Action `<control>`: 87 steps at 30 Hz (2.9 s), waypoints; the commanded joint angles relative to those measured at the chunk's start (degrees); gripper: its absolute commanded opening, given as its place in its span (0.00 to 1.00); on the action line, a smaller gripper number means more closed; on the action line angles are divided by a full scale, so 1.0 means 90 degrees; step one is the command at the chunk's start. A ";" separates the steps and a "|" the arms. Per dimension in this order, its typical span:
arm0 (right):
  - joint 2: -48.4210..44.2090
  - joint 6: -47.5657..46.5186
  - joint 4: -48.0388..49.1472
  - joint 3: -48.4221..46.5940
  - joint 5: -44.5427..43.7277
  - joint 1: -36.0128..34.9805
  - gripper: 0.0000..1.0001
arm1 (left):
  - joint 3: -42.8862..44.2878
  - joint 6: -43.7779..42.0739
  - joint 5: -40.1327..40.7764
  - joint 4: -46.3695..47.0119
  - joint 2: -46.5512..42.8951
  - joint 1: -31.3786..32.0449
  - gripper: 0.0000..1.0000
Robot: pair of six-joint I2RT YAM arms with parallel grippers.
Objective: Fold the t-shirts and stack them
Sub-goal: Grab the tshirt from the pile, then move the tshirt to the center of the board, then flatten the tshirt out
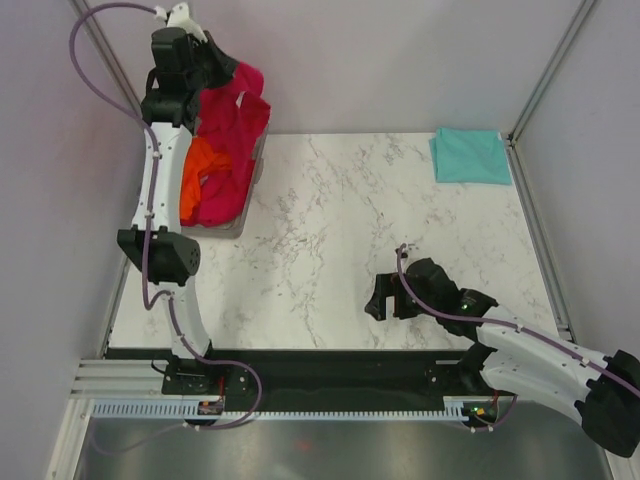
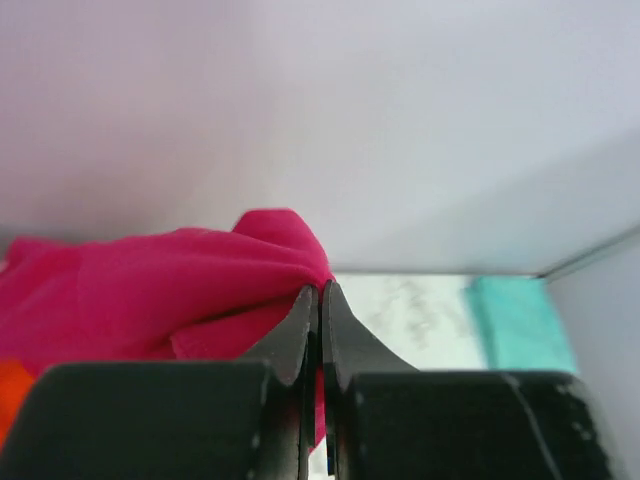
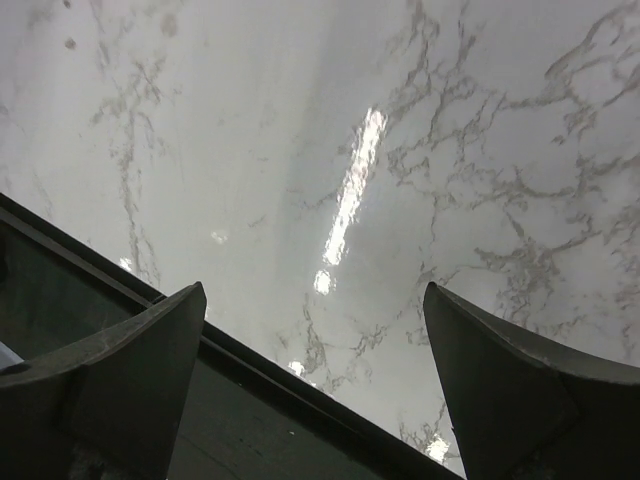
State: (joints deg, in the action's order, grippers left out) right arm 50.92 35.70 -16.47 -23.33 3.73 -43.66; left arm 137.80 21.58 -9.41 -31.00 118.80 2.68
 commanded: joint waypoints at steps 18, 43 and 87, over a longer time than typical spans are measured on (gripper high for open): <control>-0.2034 0.1111 -0.5025 -0.5590 -0.5590 -0.0032 0.98 | -0.5999 0.1486 0.0097 0.0094 -0.3969 0.4565 1.00; 0.2115 -0.0313 -0.2400 -0.3930 -0.2643 0.0392 0.98 | -0.9862 0.1312 0.0859 0.1177 -0.4902 0.2994 1.00; 0.2811 0.1111 0.0912 -0.0231 0.0289 0.6393 0.98 | -0.9041 -0.1177 0.0402 -0.1233 -0.6132 0.1158 0.02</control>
State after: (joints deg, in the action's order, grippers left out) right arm 76.62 43.42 -1.48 -30.94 6.39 8.08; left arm 54.17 15.22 -5.56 -40.93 61.04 14.59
